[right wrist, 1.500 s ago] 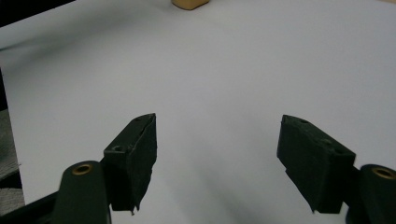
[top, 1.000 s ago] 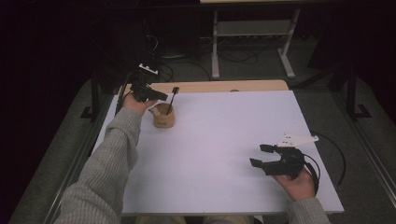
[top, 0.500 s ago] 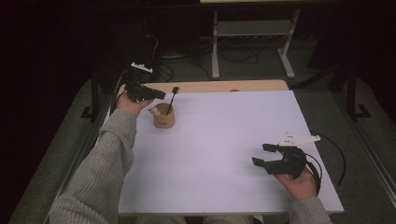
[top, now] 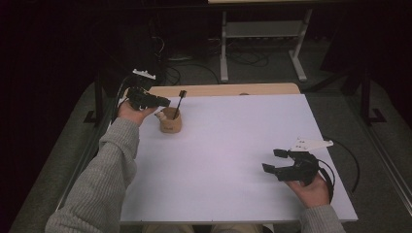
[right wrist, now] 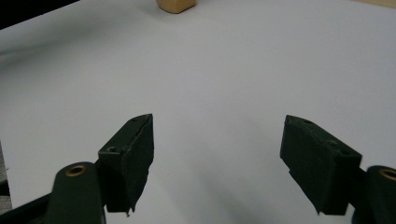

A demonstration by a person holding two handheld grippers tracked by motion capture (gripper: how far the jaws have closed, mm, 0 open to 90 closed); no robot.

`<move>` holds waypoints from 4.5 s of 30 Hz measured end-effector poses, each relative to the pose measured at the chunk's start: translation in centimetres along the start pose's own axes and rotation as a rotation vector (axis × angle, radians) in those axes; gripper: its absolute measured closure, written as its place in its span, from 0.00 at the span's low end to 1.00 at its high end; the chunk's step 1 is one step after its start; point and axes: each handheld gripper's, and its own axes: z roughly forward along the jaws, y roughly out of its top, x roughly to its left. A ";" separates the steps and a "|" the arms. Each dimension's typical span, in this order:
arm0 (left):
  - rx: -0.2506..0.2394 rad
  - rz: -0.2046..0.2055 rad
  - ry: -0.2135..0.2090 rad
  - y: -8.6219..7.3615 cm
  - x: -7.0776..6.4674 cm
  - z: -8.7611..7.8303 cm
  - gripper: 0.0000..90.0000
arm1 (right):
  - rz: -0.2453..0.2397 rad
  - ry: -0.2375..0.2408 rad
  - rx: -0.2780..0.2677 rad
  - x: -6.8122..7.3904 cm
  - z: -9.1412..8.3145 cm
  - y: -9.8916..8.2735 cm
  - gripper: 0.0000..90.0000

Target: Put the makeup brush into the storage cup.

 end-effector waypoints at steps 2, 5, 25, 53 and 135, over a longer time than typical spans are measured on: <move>-0.007 -0.003 -0.001 0.0 -0.2 -0.1 0.84 | 0.002 -0.001 -0.007 0.0 -0.1 0.0 0.27; -0.021 -0.001 -0.014 -0.2 -0.4 -0.2 0.82 | 0.007 -0.003 -0.009 -0.1 -0.2 0.0 0.27; -0.065 0.021 -0.039 -0.7 -1.3 -1.1 0.69 | 0.022 -0.015 0.000 -0.5 -0.3 -0.7 0.27; -0.079 0.060 -0.034 -4.0 -4.7 -2.7 0.58 | -0.011 -0.031 -0.009 0.4 -0.7 -0.6 0.25; -0.134 0.105 0.002 -16.8 -11.0 -4.3 0.36 | -0.039 -0.044 0.016 1.3 0.0 -0.8 0.23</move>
